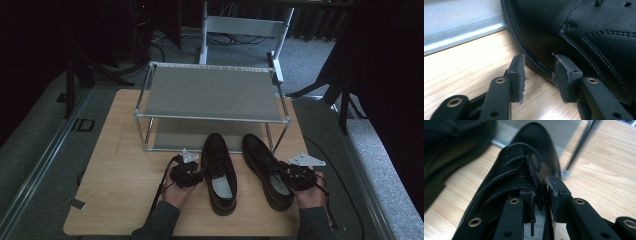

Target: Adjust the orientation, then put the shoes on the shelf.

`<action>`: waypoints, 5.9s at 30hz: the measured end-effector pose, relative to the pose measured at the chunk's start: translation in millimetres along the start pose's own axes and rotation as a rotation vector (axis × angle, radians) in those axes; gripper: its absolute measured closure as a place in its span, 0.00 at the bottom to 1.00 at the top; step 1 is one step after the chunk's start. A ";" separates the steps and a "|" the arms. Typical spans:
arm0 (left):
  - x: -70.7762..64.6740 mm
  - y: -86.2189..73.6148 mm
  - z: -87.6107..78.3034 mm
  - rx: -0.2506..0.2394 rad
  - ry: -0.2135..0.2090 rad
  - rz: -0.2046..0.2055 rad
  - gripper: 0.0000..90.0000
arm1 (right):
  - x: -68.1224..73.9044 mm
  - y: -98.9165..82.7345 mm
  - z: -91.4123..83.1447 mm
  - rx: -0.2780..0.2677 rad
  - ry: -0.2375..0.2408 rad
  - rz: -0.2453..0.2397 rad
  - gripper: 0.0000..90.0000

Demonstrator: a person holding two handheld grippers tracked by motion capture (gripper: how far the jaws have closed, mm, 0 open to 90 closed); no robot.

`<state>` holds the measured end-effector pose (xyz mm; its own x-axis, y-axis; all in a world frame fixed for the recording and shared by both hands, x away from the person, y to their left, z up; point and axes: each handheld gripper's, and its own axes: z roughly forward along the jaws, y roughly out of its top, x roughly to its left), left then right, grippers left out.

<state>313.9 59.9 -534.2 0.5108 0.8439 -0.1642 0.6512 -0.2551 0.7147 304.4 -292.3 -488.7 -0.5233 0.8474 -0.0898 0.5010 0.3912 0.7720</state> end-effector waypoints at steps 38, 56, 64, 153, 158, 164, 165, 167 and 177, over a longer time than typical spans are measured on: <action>-9.8 -9.9 -4.3 0.003 -0.060 -0.008 0.85 | 58.8 18.2 18.5 -0.094 0.017 -0.056 0.86; -31.9 -18.1 -9.6 0.027 -0.193 0.009 0.98 | 57.6 24.0 18.0 -0.083 0.026 -0.095 0.84; -55.8 -16.3 -0.3 0.065 -0.289 0.054 0.97 | 36.4 27.4 18.7 -0.078 0.028 -0.099 0.83; -94.2 -6.1 18.7 0.062 -0.406 0.139 0.71 | 19.9 15.5 0.7 0.446 0.214 -0.057 0.86; -94.4 -5.0 19.4 0.065 -0.402 0.117 0.70 | 23.2 15.8 -0.3 0.441 0.198 -0.064 0.87; -95.0 -5.3 19.7 0.059 -0.400 0.107 0.70 | 22.2 12.0 -2.2 0.394 0.208 -0.065 0.87; -95.4 -5.5 19.3 0.060 -0.397 0.110 0.70 | 22.2 11.8 -2.5 0.390 0.208 -0.066 0.87; -95.5 -5.6 19.3 0.059 -0.396 0.106 0.70 | 22.4 11.0 -3.0 0.380 0.205 -0.061 0.87; -91.6 -5.8 17.3 0.051 -0.407 0.098 0.70 | 25.4 9.4 -5.1 0.347 0.200 -0.045 0.88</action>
<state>273.1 -24.1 -535.0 0.7452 0.5617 -0.3593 0.6102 -0.3571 0.7072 292.4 -268.8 -480.5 -0.6568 0.7534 0.0314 0.6595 0.5537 0.5083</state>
